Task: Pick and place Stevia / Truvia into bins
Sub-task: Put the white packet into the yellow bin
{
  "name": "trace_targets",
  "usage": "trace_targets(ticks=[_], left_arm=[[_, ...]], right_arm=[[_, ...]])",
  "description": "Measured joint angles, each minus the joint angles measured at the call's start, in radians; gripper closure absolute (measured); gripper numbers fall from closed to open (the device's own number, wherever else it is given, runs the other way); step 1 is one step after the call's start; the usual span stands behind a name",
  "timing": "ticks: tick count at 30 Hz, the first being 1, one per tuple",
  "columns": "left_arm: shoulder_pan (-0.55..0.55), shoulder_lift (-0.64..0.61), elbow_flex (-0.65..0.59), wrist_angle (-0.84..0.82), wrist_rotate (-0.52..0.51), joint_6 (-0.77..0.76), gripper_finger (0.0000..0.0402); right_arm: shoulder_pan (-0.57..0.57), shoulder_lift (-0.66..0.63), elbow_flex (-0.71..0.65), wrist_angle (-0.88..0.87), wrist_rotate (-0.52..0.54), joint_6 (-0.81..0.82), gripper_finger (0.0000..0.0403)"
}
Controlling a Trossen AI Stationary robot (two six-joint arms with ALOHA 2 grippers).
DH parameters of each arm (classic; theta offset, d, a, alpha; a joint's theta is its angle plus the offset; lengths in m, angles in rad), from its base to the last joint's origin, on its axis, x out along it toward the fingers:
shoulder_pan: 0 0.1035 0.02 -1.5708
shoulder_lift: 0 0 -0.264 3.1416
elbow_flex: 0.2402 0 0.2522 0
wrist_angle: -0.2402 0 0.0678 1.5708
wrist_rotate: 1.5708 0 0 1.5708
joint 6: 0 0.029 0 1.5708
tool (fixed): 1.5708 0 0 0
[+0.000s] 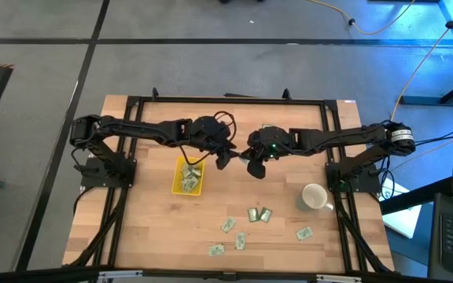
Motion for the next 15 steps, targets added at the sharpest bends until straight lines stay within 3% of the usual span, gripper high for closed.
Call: trace_targets(ticks=[8, 15], left_arm=[[0.009, 0.000, 0.000, 0.002, -0.013, -0.043, 0.0231], [0.012, 0.000, 0.000, 0.006, -0.001, -0.063, 0.0288]], right_arm=[[0.000, 0.000, 0.000, 0.035, 0.001, -0.001, 0.0396], [0.000, 0.000, 0.000, 0.039, 0.004, -0.001, 0.0396]])
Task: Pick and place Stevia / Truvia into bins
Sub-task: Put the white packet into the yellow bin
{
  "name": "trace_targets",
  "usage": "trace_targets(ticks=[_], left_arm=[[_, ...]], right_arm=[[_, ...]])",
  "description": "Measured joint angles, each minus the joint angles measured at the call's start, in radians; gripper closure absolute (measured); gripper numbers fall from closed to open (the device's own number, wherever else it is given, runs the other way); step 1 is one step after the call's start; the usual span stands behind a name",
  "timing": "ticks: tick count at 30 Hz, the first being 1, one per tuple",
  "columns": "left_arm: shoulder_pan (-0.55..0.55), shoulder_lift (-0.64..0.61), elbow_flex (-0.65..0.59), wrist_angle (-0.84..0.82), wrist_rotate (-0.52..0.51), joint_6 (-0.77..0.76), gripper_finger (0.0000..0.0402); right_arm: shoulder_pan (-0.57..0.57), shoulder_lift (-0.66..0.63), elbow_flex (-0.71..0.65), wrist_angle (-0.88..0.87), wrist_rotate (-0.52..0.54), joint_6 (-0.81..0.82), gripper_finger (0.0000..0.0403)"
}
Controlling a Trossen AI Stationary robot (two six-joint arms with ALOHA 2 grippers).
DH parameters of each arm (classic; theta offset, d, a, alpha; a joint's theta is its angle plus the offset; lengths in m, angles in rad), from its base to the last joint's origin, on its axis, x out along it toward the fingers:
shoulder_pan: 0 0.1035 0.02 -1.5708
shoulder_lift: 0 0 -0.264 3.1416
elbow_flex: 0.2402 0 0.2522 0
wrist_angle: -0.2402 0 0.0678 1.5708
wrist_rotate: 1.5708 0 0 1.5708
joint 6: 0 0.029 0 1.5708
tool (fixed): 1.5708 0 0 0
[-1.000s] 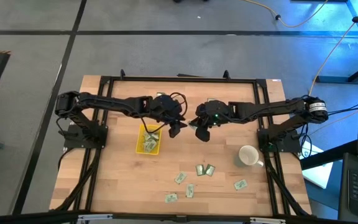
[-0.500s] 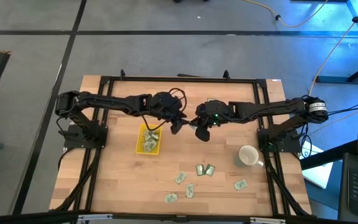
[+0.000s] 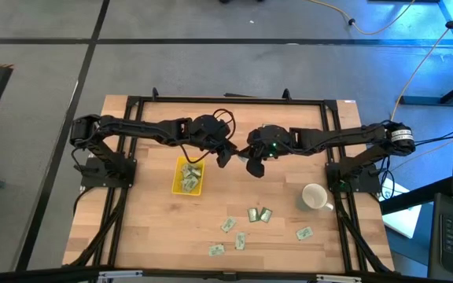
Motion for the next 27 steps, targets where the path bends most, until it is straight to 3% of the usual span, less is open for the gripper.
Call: trace_targets(ticks=[9, 17, 27], left_arm=[[-0.001, 0.000, 0.000, 0.021, 0.016, 0.021, 0.0392], [0.000, 0.000, 0.000, 0.018, 0.042, 0.034, 0.0398], [0.025, 0.000, 0.000, -0.051, 0.050, 0.058, 0.0399]], right_arm=[[-0.001, 0.000, 0.000, 0.001, 0.003, 0.001, 0.0396], [0.000, 0.000, 0.000, -0.002, -0.005, 0.000, 0.0375], [0.001, -0.007, 0.001, -0.101, -0.009, -0.015, 0.0266]])
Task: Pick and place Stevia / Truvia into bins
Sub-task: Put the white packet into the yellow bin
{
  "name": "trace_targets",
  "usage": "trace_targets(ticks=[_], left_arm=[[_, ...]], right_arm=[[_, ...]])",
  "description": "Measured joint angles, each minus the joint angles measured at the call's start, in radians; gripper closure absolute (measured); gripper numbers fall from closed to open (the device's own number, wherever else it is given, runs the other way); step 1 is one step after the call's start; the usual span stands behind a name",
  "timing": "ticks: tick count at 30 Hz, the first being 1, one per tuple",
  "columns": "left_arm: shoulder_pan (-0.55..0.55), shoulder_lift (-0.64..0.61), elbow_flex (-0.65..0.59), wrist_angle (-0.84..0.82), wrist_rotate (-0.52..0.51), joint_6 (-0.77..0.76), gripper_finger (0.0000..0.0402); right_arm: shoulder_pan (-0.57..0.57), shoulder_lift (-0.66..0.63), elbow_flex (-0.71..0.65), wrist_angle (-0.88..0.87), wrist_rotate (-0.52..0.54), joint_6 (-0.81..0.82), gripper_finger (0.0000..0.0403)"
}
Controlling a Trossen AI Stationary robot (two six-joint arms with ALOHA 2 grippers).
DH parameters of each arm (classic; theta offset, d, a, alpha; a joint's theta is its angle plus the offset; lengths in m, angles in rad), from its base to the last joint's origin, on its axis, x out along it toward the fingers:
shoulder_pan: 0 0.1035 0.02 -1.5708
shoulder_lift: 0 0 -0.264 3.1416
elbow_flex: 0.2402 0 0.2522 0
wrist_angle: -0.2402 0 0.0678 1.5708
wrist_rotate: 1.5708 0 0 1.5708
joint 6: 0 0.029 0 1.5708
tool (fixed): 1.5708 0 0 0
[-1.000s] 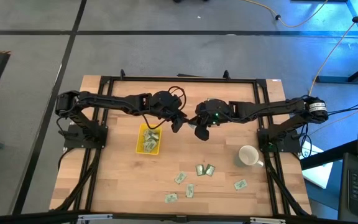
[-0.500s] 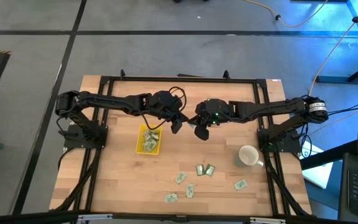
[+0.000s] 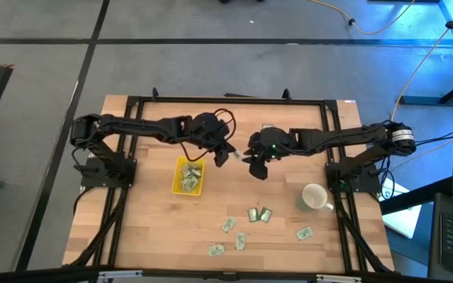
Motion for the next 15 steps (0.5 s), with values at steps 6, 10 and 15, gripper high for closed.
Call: trace_targets(ticks=[6, 10, 15], left_arm=[[0.023, -0.007, 0.000, -0.105, 0.133, -0.001, 0.0399], [0.028, -0.023, -0.001, -0.229, 0.194, 0.005, 0.0399], [0.028, -0.060, -0.001, -0.447, 0.209, 0.036, 0.0398]], right_arm=[[-0.030, -0.003, 0.000, -0.216, 0.001, 0.045, 0.0245], [-0.063, -0.003, 0.000, -0.367, 0.004, 0.045, 0.0243], [-0.098, -0.003, 0.000, -0.475, 0.004, 0.044, 0.0243]])
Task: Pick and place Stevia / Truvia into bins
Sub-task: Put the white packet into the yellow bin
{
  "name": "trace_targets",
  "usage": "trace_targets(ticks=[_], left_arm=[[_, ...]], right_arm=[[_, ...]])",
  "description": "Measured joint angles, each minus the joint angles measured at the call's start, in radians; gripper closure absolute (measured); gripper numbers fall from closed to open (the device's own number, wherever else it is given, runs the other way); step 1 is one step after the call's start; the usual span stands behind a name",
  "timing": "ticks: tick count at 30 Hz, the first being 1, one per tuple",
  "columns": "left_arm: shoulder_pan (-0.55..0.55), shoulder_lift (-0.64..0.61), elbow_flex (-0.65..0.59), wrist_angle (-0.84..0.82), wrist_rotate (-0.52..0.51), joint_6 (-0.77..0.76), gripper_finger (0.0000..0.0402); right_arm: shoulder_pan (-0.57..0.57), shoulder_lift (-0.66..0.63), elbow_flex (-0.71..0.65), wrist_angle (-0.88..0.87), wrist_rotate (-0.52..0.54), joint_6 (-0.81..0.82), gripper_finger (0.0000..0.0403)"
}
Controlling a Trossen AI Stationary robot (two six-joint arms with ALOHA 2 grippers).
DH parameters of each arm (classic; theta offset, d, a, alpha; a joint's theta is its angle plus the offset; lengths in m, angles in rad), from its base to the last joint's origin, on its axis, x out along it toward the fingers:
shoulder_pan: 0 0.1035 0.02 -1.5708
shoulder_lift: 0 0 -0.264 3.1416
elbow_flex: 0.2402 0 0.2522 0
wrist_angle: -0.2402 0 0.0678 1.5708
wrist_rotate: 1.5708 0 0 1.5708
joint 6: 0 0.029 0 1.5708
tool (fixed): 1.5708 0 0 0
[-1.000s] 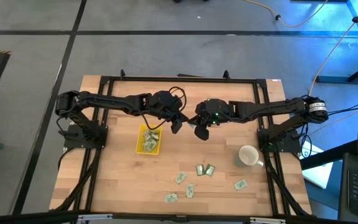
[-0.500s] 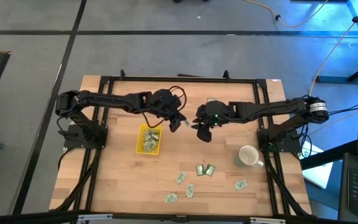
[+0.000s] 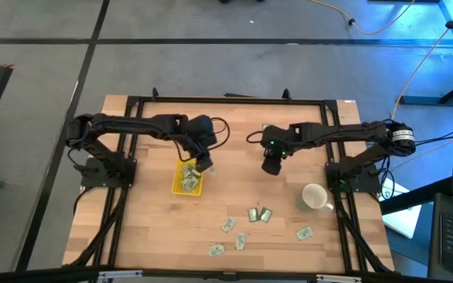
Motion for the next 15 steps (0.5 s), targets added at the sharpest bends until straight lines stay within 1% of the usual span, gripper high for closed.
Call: trace_targets(ticks=[6, 8, 11, 13, 15], left_arm=[[-0.003, -0.060, 0.000, -0.235, 0.000, -0.001, 0.0398], [-0.009, -0.072, 0.000, -0.309, -0.019, -0.002, 0.0398], [-0.021, -0.075, 0.000, -0.377, -0.085, 0.008, 0.0398], [-0.030, -0.074, 0.000, -0.392, -0.116, 0.050, 0.0398], [-0.040, -0.067, 0.000, -0.384, -0.122, 0.112, 0.0398]], right_arm=[[-0.004, 0.000, 0.000, 0.014, 0.000, 0.001, 0.0243], [-0.004, 0.000, 0.000, 0.028, 0.000, 0.002, 0.0243], [-0.004, 0.000, 0.000, 0.039, 0.000, 0.002, 0.0243], [-0.005, 0.000, 0.000, 0.050, 0.000, 0.002, 0.0243], [-0.004, 0.000, 0.000, 0.054, 0.000, 0.001, 0.0243]])
